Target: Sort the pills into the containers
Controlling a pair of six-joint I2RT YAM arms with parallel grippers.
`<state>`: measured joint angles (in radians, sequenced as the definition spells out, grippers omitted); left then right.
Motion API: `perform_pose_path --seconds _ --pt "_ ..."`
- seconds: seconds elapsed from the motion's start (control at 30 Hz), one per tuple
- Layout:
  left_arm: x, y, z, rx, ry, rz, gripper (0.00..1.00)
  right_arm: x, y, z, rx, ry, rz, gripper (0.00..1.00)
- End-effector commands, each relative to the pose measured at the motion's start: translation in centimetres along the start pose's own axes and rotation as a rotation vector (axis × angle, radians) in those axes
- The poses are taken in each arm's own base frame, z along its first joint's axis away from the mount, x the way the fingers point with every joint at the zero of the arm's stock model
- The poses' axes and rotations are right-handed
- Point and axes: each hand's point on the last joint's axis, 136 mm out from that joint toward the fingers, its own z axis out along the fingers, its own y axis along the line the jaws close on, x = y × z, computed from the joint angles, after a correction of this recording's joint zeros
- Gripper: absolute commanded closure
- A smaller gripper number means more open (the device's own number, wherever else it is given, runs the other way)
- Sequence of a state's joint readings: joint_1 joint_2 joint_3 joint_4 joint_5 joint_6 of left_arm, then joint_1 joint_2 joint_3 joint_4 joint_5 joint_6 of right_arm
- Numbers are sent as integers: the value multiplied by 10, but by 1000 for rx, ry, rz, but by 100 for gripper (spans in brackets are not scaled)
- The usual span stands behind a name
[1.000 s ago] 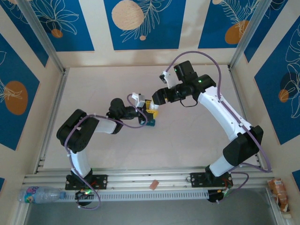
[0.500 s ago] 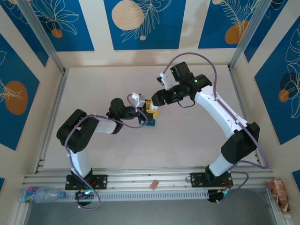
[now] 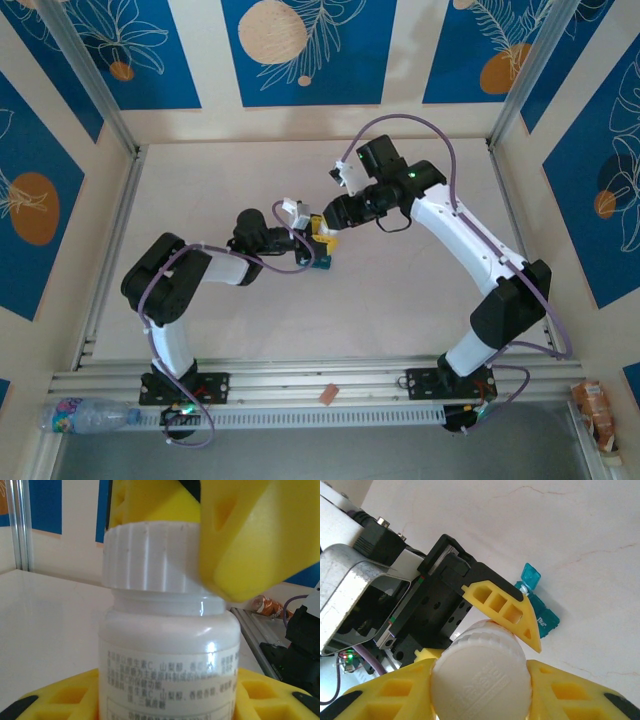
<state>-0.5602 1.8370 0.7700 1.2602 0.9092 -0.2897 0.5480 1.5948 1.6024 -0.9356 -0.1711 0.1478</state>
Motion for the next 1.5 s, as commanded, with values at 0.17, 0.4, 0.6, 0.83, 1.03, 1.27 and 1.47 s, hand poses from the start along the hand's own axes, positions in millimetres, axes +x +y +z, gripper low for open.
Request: perform_pose_path --seconds 0.17,0.4,0.6,0.83,1.03,1.27,1.47 --pt "-28 -2 4 15 -54 88 100 24 -4 29 45 83 99 64" --pt "-35 0 2 -39 -67 139 100 31 -1 49 17 96 297 64" --pt "-38 0 0 -132 -72 230 100 36 1 60 32 105 452 64" --pt "-32 1 2 -184 -42 276 100 44 0 67 101 104 527 62" --pt "-27 4 2 -194 -37 268 100 40 2 62 103 87 536 61" --pt "-15 9 3 -198 -25 246 100 30 1 49 90 55 544 57" --pt "-6 14 3 -205 -17 232 100 24 -3 35 86 26 554 47"
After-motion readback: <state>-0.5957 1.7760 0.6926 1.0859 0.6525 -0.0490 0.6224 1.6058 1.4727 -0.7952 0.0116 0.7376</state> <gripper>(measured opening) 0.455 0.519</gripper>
